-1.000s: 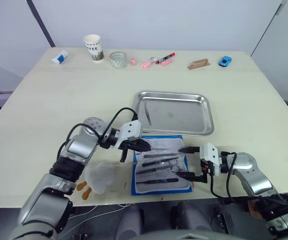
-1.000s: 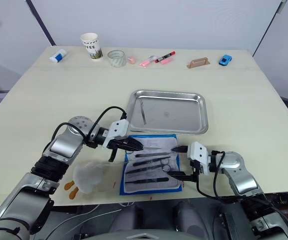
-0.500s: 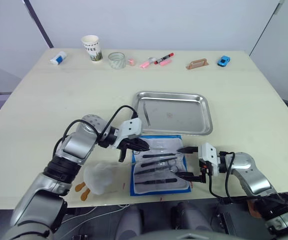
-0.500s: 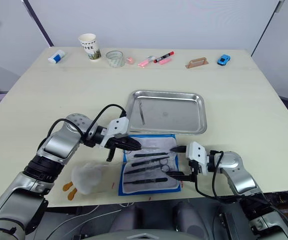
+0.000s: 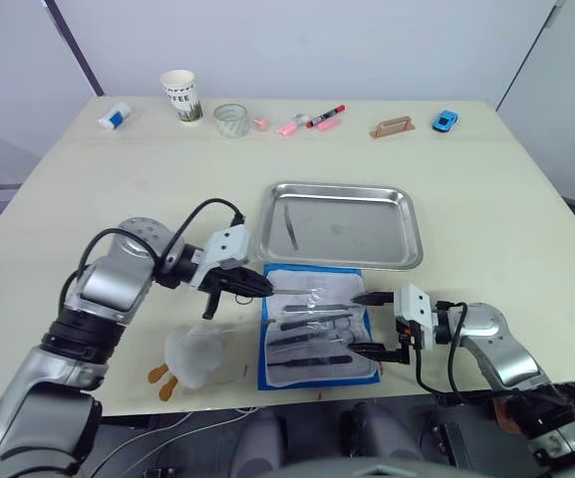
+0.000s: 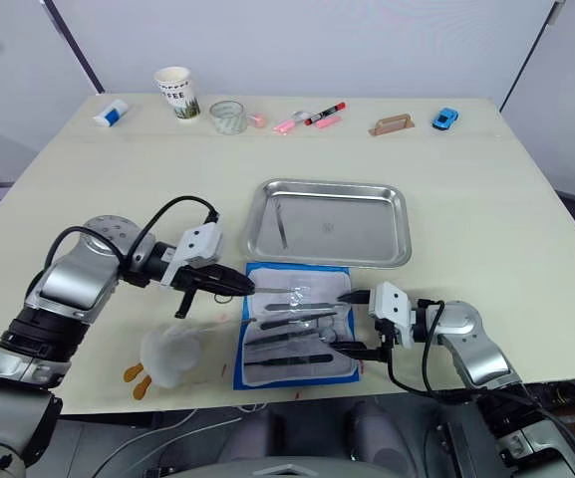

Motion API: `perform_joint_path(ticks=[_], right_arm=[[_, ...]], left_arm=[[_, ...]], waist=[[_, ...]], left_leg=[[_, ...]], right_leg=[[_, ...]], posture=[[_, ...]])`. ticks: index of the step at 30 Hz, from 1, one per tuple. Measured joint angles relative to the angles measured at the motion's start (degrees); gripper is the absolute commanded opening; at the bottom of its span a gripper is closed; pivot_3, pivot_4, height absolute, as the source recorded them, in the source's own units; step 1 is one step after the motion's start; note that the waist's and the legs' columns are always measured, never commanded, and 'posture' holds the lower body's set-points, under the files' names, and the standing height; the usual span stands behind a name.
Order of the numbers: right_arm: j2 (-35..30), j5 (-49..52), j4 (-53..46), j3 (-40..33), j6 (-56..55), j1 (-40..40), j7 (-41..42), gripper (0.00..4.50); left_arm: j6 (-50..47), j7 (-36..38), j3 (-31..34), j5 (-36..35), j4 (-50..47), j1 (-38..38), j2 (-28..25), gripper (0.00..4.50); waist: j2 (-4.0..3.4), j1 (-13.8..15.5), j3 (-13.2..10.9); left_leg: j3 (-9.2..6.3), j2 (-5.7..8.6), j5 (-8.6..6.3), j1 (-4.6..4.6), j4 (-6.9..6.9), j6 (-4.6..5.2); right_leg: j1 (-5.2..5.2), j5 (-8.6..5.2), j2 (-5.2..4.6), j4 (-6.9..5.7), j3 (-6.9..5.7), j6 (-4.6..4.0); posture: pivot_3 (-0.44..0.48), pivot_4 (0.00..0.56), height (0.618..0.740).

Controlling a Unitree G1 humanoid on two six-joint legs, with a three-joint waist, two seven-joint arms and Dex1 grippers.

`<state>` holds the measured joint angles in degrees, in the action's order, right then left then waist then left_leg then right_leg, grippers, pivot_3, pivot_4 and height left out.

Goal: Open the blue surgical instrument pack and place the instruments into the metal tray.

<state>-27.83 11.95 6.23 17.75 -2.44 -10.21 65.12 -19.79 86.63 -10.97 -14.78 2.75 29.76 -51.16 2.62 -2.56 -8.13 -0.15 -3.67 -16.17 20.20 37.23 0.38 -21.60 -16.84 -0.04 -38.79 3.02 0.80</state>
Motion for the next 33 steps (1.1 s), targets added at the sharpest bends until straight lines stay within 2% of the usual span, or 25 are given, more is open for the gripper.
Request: perform_joint_path(ticks=[4, 7, 9, 12, 16, 19, 20, 21, 26, 31, 33], right_arm=[[0.01, 0.0, 0.01, 0.15, 0.0, 0.0, -0.18, 4.5], [0.05, 0.0, 0.01, 0.27, 0.0, -0.03, -0.28, 4.5], [0.07, 0.0, 0.01, 0.3, 0.0, -0.04, -0.35, 4.5], [0.08, 0.0, 0.02, 0.36, 0.0, -0.06, -0.37, 4.5], [0.14, -0.03, 0.1, 0.52, -0.01, -0.22, -0.37, 4.5], [0.21, -0.03, 0.1, 0.78, -0.02, -0.32, -0.48, 4.5], [0.22, -0.03, 0.1, 0.81, -0.02, -0.34, -0.48, 4.5], [0.22, -0.03, 0.1, 0.84, -0.02, -0.36, -0.5, 4.5], [0.15, -0.03, 0.1, 0.97, -0.02, -0.32, -0.73, 4.5], [0.15, -0.02, 0.09, 1.0, -0.03, -0.31, -0.75, 4.5], [0.15, -0.02, 0.09, 1.0, -0.03, -0.31, -0.76, 4.5]], left_arm=[[1.93, 1.3, 3.97, -1.77, 0.76, -1.21, -3.51, 0.06], [2.91, 1.67, 4.6, -2.47, 0.89, -3.19, -4.87, 0.06], [2.75, 1.5, 5.21, -3.03, 0.9, -3.74, -4.91, 0.06], [-1.37, -2.5, 7.37, -5.13, -1.49, -3.74, -3.12, 0.06], [-12.09, -13.44, 9.02, -8.9, -7.56, -2.09, 3.99, 0.06], [-21.55, -28.12, 10.99, -10.73, -12.77, -0.42, 13.55, 0.06], [-22.34, -29.58, 11.02, -10.85, -13.32, -0.38, 14.45, 0.06], [-24.57, -34.22, 11.32, -10.89, -14.68, -0.32, 17.19, 0.06], [-29.94, -54.11, 12.43, -8.21, -17.48, 0.38, 31.17, 0.06], [-31.57, -71.16, 12.35, -2.02, -16.45, 2.17, 40.94, 0.06], [-31.67, -73.92, 11.85, -0.72, -15.42, 2.69, 42.51, 0.06]], waist=[[-0.02, 0.04, -0.01], [-0.02, 0.04, -0.01], [-0.01, 0.07, -0.01], [-0.01, 0.13, -0.01], [0.02, 0.05, -0.01], [0.05, 0.0, 0.0], [0.04, 0.0, 0.0], [0.03, 0.02, 0.0], [0.07, 0.1, 0.04], [0.25, 0.08, 0.17], [0.27, 0.09, 0.2]], left_leg=[[0.04, -0.15, 0.0, -0.14, -0.09, 0.0], [0.15, -0.3, 0.0, -0.19, -0.12, -0.01], [0.15, -0.35, 0.0, -0.19, -0.12, 0.0], [0.2, -0.4, 0.0, -0.21, -0.14, -0.01], [0.25, -0.41, 0.0, -0.23, -0.14, -0.01], [0.27, -0.35, -0.01, -0.24, -0.14, -0.02], [0.28, -0.37, -0.01, -0.25, -0.15, -0.02], [0.28, -0.35, -0.01, -0.28, -0.18, -0.02], [0.25, -0.34, -0.01, -0.34, -0.18, -0.03], [0.24, -0.3, 0.0, -0.4, -0.24, -0.04], [0.24, -0.26, 0.0, -0.43, -0.27, -0.05]], right_leg=[[0.01, -0.06, -0.02, 0.0, 0.02, -0.11], [0.01, -0.07, 0.0, 0.0, 0.04, -0.14], [0.01, -0.08, 0.01, -0.01, 0.01, -0.16], [0.01, -0.08, 0.01, -0.01, 0.01, -0.18], [0.04, -0.07, 0.08, -0.02, 0.04, -0.16], [0.07, 0.07, 0.24, -0.03, 0.07, 0.06], [0.08, 0.07, 0.26, -0.03, 0.11, 0.07], [0.08, 0.07, 0.28, -0.03, 0.12, 0.06], [0.15, 0.11, 0.31, -0.03, 0.14, 0.03], [0.19, 0.12, 0.31, -0.01, 0.17, 0.01], [0.22, 0.12, 0.3, 0.0, 0.16, 0.01]], posture=[[0.0, 0.15, 0.74], [0.0, 0.15, 0.74], [0.0, 0.15, 0.74], [0.0, 0.15, 0.74], [0.0, 0.15, 0.74], [0.0, 0.15, 0.74], [0.0, 0.15, 0.74], [0.0, 0.15, 0.74], [0.0, 0.15, 0.74], [0.0, 0.15, 0.74], [0.0, 0.15, 0.74]])
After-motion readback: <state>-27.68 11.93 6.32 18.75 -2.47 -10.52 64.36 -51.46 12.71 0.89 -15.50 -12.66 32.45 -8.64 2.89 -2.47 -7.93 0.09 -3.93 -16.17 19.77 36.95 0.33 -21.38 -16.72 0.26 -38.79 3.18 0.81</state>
